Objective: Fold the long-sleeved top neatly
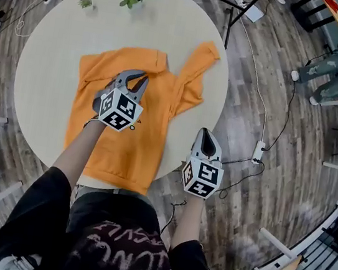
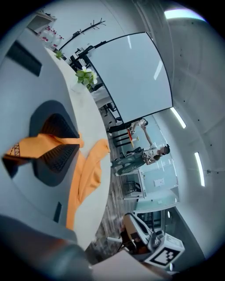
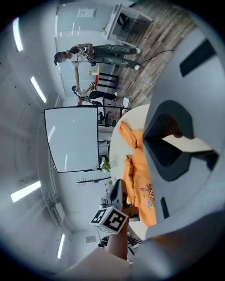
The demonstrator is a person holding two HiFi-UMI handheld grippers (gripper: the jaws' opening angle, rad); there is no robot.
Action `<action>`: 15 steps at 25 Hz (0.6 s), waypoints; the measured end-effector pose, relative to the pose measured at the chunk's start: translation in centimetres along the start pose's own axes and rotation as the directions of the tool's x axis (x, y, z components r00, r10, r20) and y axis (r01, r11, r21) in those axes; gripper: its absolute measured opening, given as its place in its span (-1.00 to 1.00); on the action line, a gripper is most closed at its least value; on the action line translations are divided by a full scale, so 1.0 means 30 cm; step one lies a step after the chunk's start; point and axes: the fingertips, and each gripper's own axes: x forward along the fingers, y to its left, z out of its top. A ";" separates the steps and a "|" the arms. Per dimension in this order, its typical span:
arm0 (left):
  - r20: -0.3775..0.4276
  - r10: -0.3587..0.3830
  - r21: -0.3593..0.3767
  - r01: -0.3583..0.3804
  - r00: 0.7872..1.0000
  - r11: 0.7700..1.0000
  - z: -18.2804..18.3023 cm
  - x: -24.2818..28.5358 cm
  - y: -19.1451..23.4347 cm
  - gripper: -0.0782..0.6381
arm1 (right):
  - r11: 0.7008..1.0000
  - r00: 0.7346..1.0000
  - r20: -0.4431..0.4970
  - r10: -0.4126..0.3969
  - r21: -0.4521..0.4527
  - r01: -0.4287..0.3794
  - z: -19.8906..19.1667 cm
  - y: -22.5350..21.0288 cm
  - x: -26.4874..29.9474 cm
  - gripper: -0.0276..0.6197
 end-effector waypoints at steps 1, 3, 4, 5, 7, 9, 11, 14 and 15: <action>-0.019 -0.007 0.001 0.007 1.000 1.000 -0.019 0.045 0.001 -0.63 | 1.000 1.000 -0.009 0.000 0.005 0.000 -0.016 -0.004 0.016 -0.90; -0.049 -0.011 -0.001 0.011 0.999 1.000 -0.048 0.124 0.007 -0.46 | 1.000 0.999 -0.031 0.005 0.008 -0.004 -0.049 -0.010 0.045 -0.90; -0.058 -0.010 0.003 0.010 0.998 1.000 -0.057 0.156 0.010 -0.43 | 1.000 0.999 -0.045 0.007 0.003 -0.007 -0.064 -0.011 0.056 -0.90; -0.066 -0.009 0.011 0.010 0.998 1.000 -0.064 0.184 0.011 -0.39 | 1.000 0.998 -0.057 0.009 -0.005 -0.010 -0.077 -0.012 0.063 -0.90; -0.083 -0.013 0.037 0.016 0.996 0.999 -0.078 0.233 0.008 -0.36 | 1.000 0.997 -0.074 0.008 -0.016 -0.010 -0.097 -0.020 0.066 -0.90; -0.098 -0.025 0.058 0.031 0.995 0.998 -0.085 0.277 0.001 -0.35 | 1.000 0.996 -0.084 0.003 -0.013 -0.004 -0.112 -0.034 0.068 -0.90; -0.113 -0.046 0.068 0.054 0.993 0.996 -0.091 0.312 -0.006 -0.35 | 1.000 0.996 -0.092 -0.002 -0.008 0.001 -0.127 -0.045 0.073 -0.90; -0.128 -0.067 0.074 0.077 0.989 0.994 -0.102 0.326 -0.017 -0.53 | 1.000 0.995 -0.101 -0.003 -0.011 0.002 -0.144 -0.049 0.070 -0.90; -0.125 -0.064 0.074 0.074 0.990 0.994 -0.098 0.321 -0.013 -0.61 | 1.000 0.995 -0.102 -0.004 -0.012 0.003 -0.145 -0.051 0.070 -0.90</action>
